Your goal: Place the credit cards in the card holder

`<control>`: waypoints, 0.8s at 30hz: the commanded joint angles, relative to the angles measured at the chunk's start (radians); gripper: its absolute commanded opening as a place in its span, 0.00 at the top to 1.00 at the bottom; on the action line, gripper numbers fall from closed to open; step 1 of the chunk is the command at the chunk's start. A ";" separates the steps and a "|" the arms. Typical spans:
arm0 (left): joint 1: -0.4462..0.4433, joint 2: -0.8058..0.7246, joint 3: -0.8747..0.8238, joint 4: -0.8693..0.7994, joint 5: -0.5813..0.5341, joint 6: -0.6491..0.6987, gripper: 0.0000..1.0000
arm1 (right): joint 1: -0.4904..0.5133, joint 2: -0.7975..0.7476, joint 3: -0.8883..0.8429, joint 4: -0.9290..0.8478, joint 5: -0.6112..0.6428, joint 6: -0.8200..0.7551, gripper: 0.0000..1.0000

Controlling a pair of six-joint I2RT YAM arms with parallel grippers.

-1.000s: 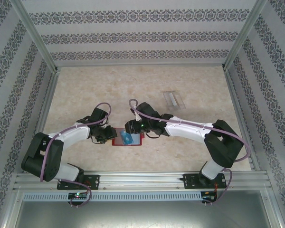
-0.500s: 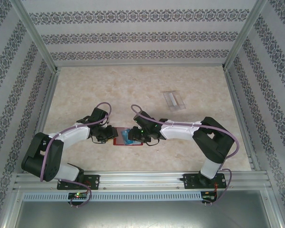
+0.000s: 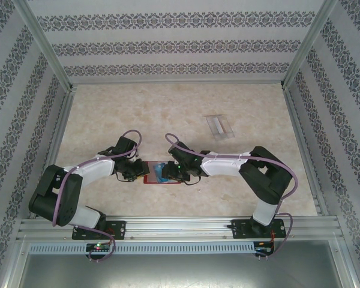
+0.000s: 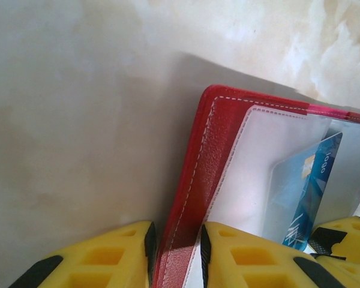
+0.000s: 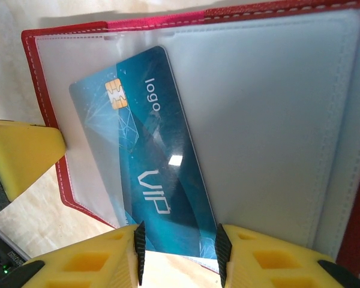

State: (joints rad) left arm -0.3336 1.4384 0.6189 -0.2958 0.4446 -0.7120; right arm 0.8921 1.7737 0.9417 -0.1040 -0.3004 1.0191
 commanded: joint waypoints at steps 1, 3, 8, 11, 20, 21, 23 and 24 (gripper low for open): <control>-0.008 0.027 -0.015 0.022 0.002 0.011 0.71 | -0.007 -0.007 -0.013 -0.074 0.053 -0.003 0.60; -0.007 0.030 -0.014 0.019 0.003 0.010 0.72 | -0.007 -0.020 -0.014 -0.092 0.073 -0.006 0.60; -0.007 0.035 -0.014 0.019 -0.004 0.008 0.72 | -0.003 -0.025 -0.004 -0.111 0.075 -0.010 0.60; -0.007 0.038 -0.010 0.019 0.000 0.008 0.72 | 0.000 -0.016 -0.007 -0.104 0.074 0.005 0.60; -0.008 0.053 -0.014 0.032 0.008 0.005 0.73 | 0.008 0.030 0.004 -0.007 -0.013 0.030 0.63; -0.008 0.055 -0.015 0.033 0.008 0.004 0.73 | 0.008 0.029 0.003 0.005 -0.022 0.038 0.65; -0.008 0.055 -0.018 0.042 0.011 0.001 0.73 | 0.007 0.029 0.001 0.038 -0.045 0.039 0.66; -0.008 0.054 -0.022 0.045 0.012 -0.001 0.74 | 0.008 0.027 0.000 0.051 -0.047 0.041 0.67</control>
State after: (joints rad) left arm -0.3325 1.4490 0.6193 -0.2962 0.4416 -0.7120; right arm 0.8928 1.7798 0.9432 -0.0914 -0.3119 1.0424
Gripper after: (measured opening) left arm 0.265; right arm 0.332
